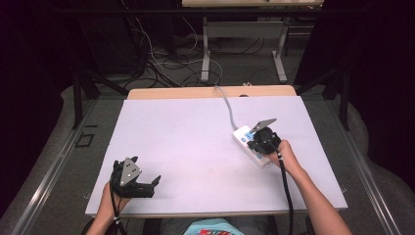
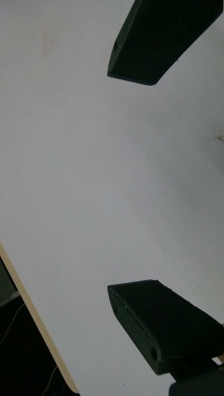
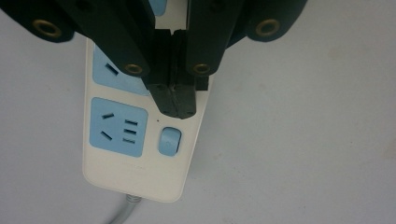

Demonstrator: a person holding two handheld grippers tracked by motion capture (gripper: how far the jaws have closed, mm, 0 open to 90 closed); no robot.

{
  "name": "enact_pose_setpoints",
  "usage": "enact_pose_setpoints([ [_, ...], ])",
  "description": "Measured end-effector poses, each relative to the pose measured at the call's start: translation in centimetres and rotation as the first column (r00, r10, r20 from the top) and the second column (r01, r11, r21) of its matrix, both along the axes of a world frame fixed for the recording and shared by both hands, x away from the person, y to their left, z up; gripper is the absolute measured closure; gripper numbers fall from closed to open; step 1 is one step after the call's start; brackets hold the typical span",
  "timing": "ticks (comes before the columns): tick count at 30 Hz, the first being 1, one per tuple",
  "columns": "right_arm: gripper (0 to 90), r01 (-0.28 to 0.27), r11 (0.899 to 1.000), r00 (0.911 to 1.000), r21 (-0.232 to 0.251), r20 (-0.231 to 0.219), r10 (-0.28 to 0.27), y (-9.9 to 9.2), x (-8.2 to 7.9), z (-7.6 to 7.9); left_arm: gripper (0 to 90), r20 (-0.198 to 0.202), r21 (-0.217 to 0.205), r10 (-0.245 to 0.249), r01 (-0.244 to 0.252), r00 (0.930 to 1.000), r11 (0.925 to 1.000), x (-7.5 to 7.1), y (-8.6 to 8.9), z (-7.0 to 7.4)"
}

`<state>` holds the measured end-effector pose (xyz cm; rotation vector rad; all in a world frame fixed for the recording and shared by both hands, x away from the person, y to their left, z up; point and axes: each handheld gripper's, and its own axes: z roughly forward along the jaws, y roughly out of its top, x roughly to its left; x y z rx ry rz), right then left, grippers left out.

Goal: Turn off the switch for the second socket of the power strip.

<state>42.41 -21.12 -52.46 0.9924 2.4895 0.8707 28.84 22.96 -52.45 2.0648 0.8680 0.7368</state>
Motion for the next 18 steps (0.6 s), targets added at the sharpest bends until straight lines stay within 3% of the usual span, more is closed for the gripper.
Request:
enact_pose_setpoints([
  [1,90.0,-0.008,1.000,0.9998,-0.019,-0.020,0.008,-0.08,0.00,0.19,0.0,0.000,0.000,0.000,0.000,1.0000,1.0000,0.00,0.00,0.00],
  [2,90.0,-0.016,1.000,0.9998,0.005,0.007,0.016,-0.08,0.08,-0.03,0.0,-0.001,-0.001,0.000,0.000,1.0000,1.0000,0.01,0.00,0.00],
  [16,90.0,-0.006,1.000,1.0000,0.015,-0.007,0.006,-0.16,0.07,-0.04,0.1,-0.001,0.002,-0.002,0.002,1.0000,1.0000,-0.02,0.00,0.00],
  [17,90.0,-0.010,0.999,0.9999,0.035,0.009,0.009,-0.15,0.11,-0.19,0.0,-0.001,0.003,-0.002,0.002,1.0000,1.0000,-0.01,0.01,0.00],
  [18,90.0,-0.012,1.000,0.9999,0.024,0.010,0.012,-0.19,0.14,-0.13,0.1,-0.001,0.004,-0.002,0.002,1.0000,1.0000,-0.01,0.01,0.00],
])
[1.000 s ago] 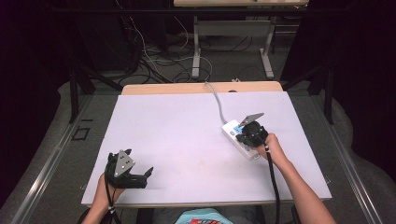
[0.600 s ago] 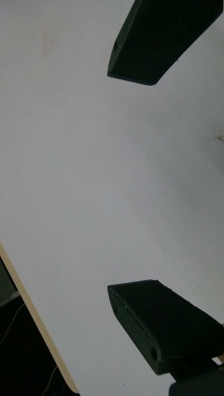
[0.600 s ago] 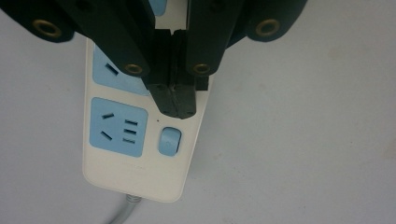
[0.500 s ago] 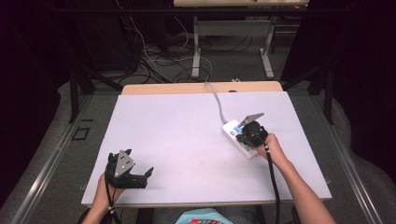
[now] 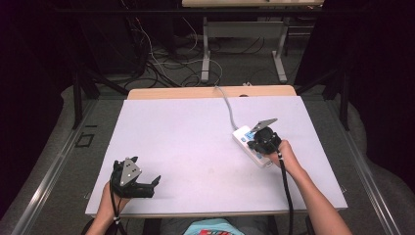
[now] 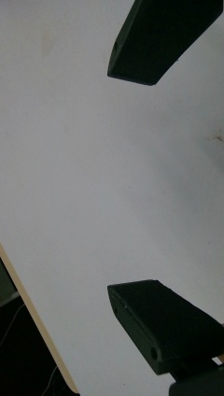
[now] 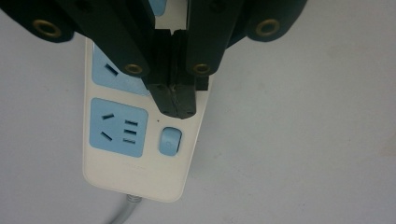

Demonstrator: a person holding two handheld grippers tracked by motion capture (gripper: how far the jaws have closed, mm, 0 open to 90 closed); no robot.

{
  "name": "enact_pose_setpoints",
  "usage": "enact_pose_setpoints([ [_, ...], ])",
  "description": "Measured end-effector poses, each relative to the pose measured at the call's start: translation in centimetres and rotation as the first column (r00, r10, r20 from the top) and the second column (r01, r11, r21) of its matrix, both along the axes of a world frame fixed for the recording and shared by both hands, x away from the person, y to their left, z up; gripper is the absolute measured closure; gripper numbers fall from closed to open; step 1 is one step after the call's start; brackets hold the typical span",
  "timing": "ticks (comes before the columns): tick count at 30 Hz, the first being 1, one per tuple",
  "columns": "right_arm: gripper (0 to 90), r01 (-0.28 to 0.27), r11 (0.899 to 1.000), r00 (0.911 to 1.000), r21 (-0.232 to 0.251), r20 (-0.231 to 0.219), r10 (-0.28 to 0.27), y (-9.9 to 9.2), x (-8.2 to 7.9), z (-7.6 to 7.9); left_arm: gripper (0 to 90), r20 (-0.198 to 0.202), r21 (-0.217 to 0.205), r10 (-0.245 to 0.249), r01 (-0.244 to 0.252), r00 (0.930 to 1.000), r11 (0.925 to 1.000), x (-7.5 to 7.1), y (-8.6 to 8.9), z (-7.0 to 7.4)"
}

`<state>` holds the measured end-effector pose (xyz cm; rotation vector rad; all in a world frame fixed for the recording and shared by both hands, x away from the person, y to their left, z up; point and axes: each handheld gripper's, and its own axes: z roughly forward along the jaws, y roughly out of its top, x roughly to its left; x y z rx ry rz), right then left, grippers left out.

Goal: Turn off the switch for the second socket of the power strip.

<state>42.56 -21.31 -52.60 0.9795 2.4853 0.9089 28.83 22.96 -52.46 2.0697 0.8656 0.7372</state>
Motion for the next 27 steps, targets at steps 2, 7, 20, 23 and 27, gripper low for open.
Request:
enact_pose_setpoints([
  [2,90.0,-0.002,1.000,0.9999,-0.011,-0.011,0.001,-0.04,-0.02,0.10,0.1,0.000,-0.002,-0.001,0.001,1.0000,1.0000,0.00,-0.03,-0.01],
  [7,90.0,0.000,1.000,0.9999,-0.010,-0.011,0.000,-0.04,-0.03,0.09,0.1,0.000,0.000,-0.001,0.001,1.0000,1.0000,0.00,-0.02,-0.01],
  [20,90.0,0.008,1.000,0.9999,-0.025,0.012,-0.008,0.17,-0.28,0.06,0.1,0.000,0.000,-0.003,0.003,1.0000,1.0000,-0.04,-0.03,-0.01],
  [23,90.0,0.008,1.000,0.9999,-0.024,0.015,-0.007,0.08,-0.33,0.07,0.1,0.000,0.001,-0.003,0.003,1.0000,1.0000,-0.02,-0.02,-0.02],
  [27,90.0,-0.010,0.999,0.9999,-0.049,0.009,0.011,0.16,-0.36,0.19,0.1,-0.001,0.001,-0.005,0.005,1.0000,1.0000,-0.04,-0.04,-0.03],
])
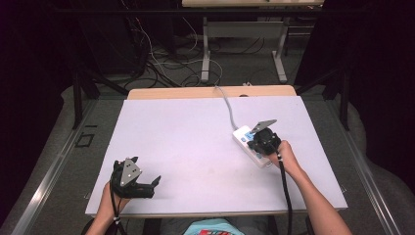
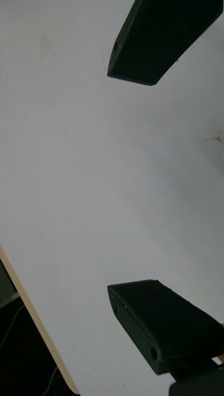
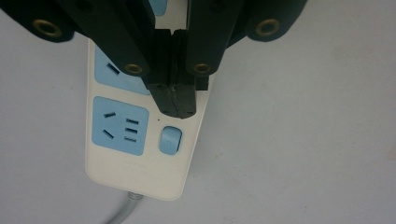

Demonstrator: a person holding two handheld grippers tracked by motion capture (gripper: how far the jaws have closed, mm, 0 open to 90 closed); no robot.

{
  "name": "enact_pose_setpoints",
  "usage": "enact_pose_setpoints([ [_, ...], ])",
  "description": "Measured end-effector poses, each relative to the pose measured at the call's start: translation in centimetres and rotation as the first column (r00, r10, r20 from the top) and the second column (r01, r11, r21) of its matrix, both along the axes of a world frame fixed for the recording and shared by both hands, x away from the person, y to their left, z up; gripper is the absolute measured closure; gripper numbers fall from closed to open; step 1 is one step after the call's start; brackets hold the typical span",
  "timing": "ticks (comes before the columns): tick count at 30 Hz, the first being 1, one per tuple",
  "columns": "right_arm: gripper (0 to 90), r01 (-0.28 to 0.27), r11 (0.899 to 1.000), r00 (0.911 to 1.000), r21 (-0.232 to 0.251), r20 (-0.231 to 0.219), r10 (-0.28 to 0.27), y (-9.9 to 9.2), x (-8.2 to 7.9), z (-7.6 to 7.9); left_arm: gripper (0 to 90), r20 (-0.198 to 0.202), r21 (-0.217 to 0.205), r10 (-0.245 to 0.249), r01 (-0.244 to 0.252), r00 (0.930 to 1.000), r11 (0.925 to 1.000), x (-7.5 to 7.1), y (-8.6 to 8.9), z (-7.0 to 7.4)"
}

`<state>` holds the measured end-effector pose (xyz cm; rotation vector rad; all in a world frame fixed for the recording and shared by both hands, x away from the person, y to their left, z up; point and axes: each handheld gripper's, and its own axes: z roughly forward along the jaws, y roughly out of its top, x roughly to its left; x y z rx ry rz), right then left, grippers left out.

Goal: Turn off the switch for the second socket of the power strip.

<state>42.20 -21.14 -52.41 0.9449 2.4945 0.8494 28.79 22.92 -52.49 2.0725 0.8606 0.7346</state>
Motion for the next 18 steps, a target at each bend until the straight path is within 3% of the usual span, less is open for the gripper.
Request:
enact_pose_setpoints([
  [3,90.0,0.003,1.000,0.9990,0.011,0.043,-0.004,0.21,-0.17,-0.26,0.1,0.000,0.001,-0.001,0.001,1.0000,1.0000,0.02,0.00,0.00],
  [5,90.0,0.004,1.000,0.9994,-0.006,0.036,-0.004,0.20,-0.25,-0.15,0.1,-0.001,0.002,-0.001,0.001,1.0000,1.0000,0.01,-0.02,0.00],
  [14,90.0,0.008,0.999,0.9993,0.033,0.036,-0.009,-0.08,-0.11,-0.31,0.1,-0.001,0.002,-0.001,0.001,1.0000,1.0000,0.00,0.00,-0.01],
  [18,90.0,0.007,1.000,0.9996,0.029,0.026,-0.007,-0.20,-0.10,-0.27,0.1,-0.001,0.004,-0.003,0.003,1.0000,1.0000,-0.01,0.00,0.00],
])
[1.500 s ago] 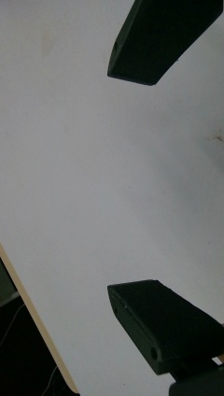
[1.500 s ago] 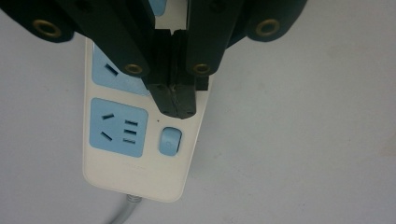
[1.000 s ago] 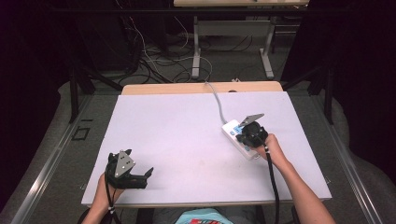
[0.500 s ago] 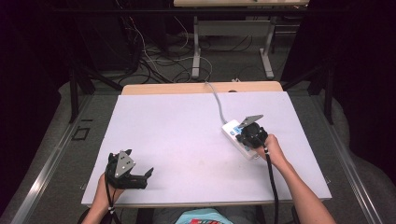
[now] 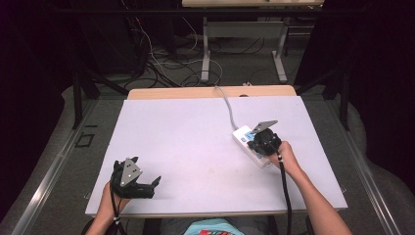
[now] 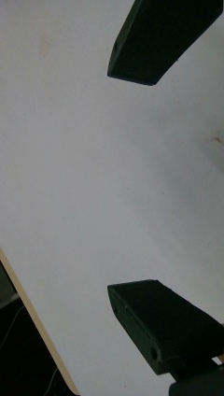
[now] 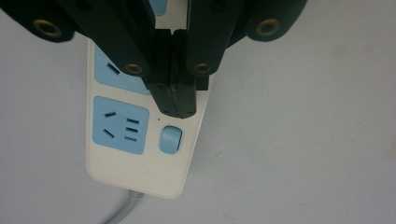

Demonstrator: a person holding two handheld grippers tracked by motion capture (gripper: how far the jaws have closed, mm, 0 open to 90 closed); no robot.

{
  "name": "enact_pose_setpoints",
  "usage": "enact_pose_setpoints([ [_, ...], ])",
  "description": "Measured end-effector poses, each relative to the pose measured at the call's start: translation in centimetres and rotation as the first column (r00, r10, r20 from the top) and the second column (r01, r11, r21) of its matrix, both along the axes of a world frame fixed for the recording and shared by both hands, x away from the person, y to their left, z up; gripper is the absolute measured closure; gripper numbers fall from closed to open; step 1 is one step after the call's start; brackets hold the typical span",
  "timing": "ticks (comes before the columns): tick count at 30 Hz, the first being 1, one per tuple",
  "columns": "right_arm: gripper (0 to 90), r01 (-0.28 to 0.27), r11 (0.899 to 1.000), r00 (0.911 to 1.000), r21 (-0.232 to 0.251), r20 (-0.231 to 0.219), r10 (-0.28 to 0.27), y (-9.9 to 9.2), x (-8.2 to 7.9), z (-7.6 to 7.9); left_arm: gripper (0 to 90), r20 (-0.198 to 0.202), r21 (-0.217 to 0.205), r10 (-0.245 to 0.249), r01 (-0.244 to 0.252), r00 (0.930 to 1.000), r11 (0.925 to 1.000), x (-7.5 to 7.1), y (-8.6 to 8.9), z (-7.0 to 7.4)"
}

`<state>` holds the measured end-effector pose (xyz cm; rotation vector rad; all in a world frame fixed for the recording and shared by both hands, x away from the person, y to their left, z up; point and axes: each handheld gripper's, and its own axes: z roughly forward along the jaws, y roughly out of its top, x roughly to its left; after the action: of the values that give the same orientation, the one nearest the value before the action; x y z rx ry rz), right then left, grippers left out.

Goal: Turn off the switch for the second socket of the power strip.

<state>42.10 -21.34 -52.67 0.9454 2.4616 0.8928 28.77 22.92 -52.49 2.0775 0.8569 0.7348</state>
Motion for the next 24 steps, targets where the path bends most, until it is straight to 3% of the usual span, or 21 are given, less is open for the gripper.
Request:
enact_pose_setpoints([
  [20,90.0,0.008,1.000,1.0000,0.024,-0.001,-0.008,-0.08,-0.06,-0.11,0.1,-0.003,0.001,-0.004,0.004,1.0000,1.0000,0.04,-0.04,-0.03],
  [24,90.0,0.003,1.000,1.0000,0.011,0.004,-0.003,-0.09,-0.08,-0.03,0.1,-0.003,-0.001,-0.003,0.003,1.0000,1.0000,0.04,-0.03,-0.02],
])
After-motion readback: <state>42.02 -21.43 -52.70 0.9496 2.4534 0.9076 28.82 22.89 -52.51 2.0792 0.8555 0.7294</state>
